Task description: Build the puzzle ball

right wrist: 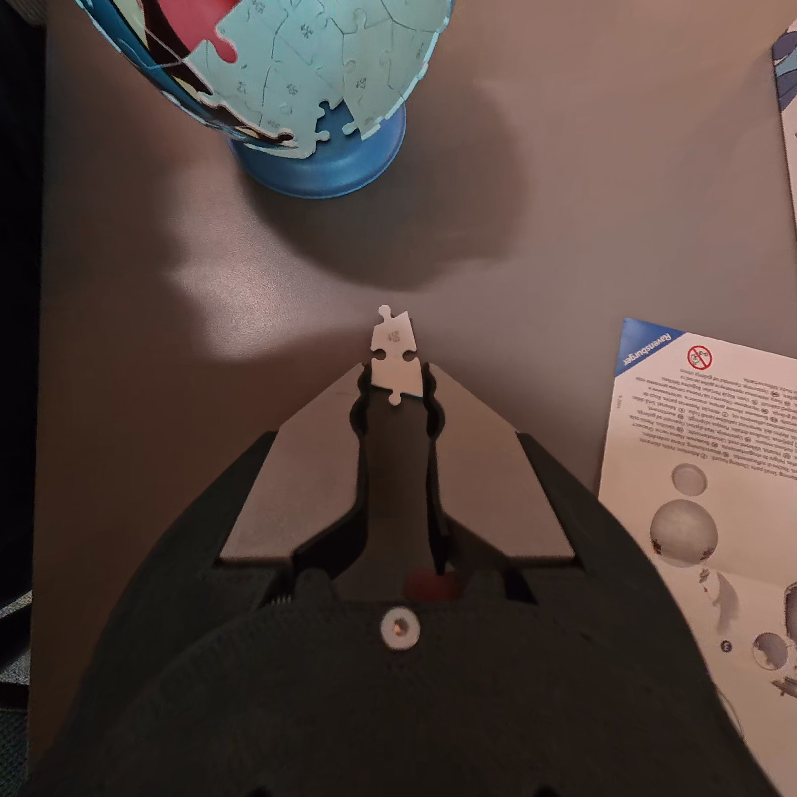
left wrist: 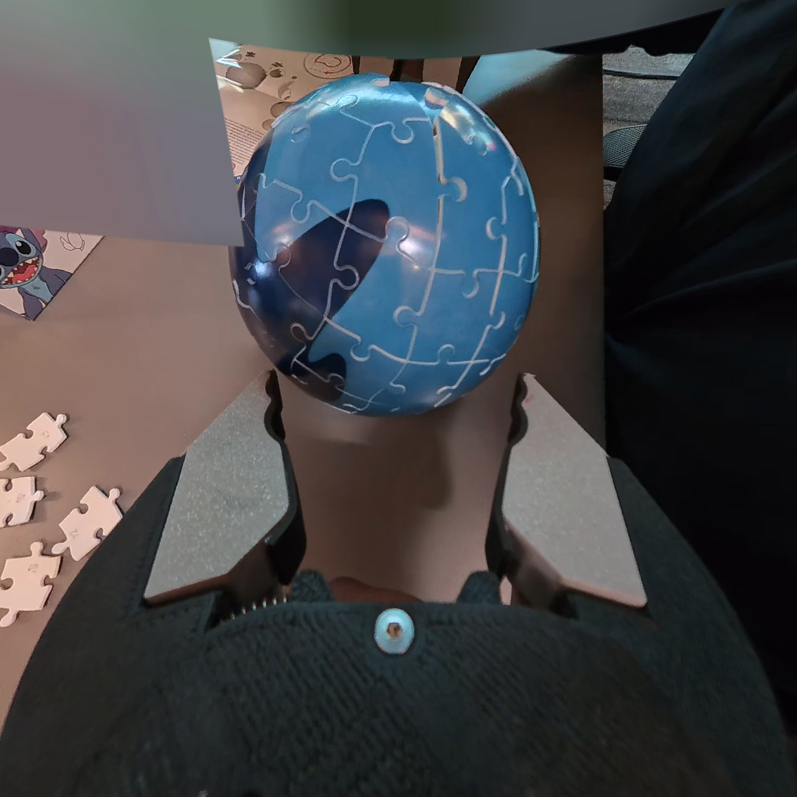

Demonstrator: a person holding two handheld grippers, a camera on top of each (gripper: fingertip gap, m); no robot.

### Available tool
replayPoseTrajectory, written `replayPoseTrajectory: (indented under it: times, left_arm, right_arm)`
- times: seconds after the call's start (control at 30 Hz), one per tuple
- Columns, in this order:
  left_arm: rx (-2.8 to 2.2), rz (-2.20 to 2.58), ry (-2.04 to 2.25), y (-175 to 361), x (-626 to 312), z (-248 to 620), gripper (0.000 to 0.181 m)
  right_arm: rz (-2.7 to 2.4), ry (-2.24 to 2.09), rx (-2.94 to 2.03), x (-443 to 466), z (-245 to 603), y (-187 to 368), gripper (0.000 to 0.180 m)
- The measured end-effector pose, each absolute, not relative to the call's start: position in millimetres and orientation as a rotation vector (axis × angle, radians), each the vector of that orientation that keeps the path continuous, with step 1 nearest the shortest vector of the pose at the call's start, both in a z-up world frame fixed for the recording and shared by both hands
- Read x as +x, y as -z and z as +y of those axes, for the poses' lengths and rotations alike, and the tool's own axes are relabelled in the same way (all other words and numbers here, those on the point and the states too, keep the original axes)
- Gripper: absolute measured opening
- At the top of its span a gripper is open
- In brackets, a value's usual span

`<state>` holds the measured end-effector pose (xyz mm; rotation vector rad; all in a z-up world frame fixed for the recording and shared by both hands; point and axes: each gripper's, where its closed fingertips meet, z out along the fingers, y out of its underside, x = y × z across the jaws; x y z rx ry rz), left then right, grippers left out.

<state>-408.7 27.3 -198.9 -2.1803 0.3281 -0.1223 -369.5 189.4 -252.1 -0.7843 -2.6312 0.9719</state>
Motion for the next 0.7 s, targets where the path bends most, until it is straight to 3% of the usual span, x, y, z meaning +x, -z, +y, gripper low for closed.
replayPoseTrajectory:
  times: [0.7]
  left_arm:
    - [-2.192, 0.295, 0.107, 201.4, -410.8, 26.9, 0.102]
  right_arm:
    - [-2.595, -1.032, -0.439, -394.0, 136.7, 220.8, 0.020]
